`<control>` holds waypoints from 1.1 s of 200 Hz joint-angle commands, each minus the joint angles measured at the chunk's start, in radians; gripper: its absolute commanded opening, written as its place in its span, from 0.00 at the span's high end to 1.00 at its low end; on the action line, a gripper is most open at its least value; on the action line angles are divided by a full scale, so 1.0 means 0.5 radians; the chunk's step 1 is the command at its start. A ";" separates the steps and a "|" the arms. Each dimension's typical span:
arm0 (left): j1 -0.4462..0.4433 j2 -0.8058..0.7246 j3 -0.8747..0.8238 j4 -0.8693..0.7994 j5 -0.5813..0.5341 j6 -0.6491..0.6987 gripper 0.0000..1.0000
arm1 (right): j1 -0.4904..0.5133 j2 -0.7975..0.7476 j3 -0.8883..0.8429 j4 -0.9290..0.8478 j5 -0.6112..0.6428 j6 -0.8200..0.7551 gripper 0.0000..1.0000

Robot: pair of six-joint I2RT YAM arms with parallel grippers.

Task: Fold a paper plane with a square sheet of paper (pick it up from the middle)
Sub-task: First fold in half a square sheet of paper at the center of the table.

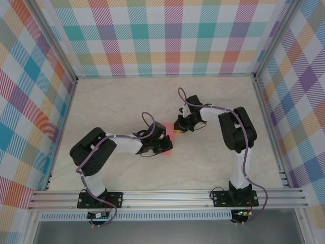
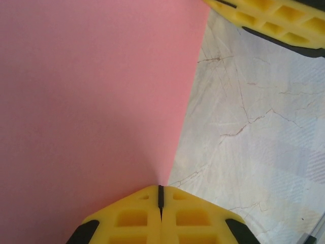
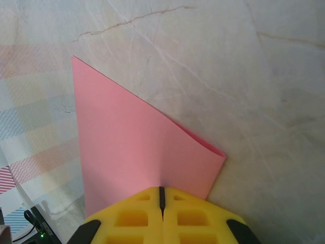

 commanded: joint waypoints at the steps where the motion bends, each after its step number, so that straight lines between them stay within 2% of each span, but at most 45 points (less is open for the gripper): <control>1: -0.085 -0.008 -0.105 -0.310 0.061 0.055 0.96 | 0.015 0.150 -0.012 -0.138 0.269 -0.033 0.99; 38: -0.132 -0.027 -0.105 -0.337 0.113 0.118 0.96 | 0.022 0.153 -0.002 -0.139 0.273 -0.028 0.99; 110: -0.181 -0.131 -0.168 -0.442 0.079 0.136 0.96 | 0.025 0.156 0.000 -0.139 0.279 -0.021 0.99; 153: -0.187 -0.200 -0.055 -0.552 0.110 0.219 0.96 | 0.031 0.157 0.000 -0.139 0.270 -0.016 0.99; 185: -0.186 -0.327 0.069 -0.651 -0.053 0.289 0.96 | 0.041 0.135 -0.015 -0.139 0.270 0.008 0.99; 220: -0.181 -0.435 0.035 -0.572 -0.291 0.183 0.96 | 0.058 -0.017 -0.202 -0.095 0.361 0.197 1.00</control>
